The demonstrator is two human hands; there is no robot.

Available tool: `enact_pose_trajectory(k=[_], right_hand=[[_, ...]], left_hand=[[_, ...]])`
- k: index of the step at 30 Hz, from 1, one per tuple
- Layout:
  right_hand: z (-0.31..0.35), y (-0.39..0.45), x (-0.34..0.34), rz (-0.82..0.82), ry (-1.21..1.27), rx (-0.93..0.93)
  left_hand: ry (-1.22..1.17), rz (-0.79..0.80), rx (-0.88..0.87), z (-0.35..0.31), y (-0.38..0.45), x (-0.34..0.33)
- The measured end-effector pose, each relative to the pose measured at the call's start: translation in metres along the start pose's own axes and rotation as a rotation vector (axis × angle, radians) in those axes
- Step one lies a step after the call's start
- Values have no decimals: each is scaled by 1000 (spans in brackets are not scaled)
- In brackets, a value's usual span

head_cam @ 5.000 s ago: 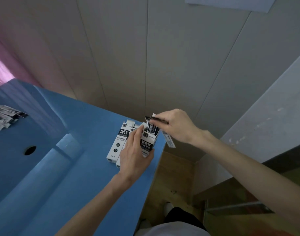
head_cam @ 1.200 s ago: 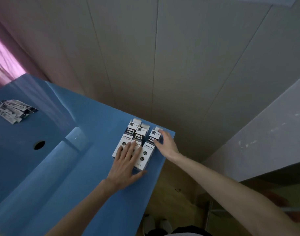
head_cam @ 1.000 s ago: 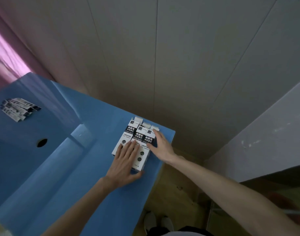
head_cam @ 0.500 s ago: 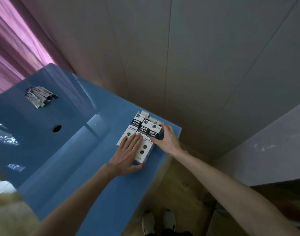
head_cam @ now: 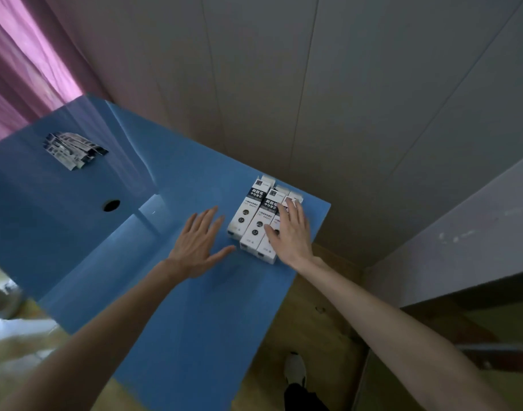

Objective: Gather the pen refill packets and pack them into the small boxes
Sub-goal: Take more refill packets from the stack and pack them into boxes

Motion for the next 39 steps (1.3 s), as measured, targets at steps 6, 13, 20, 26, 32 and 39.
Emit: enact_pose_trajectory(k=[6,13,20,26,32,39], right_hand=[[68,-27,-36,2,-134,-68],[176,-29,-57,79,-241,-102],[238,2,-86,146,-260,-96],[270,30,-125,173,-223,-121],[317,100,-159,158,-198,-110],[391,194,-182,160,-140,-88]], left_hand=[[-59,37,104,92,-48,10],[-103,99,184,187,-92,49],[-92,96,160,268,-99,73],[-60,126,115,331,-84,69],[21,126,53,399,-42,79],[115,162,39,489,22,106]])
Point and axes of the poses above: each hand's wrist, its own y-axis towards the middle knuckle, its own x-axis out of the back of the hand, z = x × y, the point moved 5 cm from there along y, towards the middle knuckle, and after that the axes turned 4 degrees about z, right-handed, at the moved point
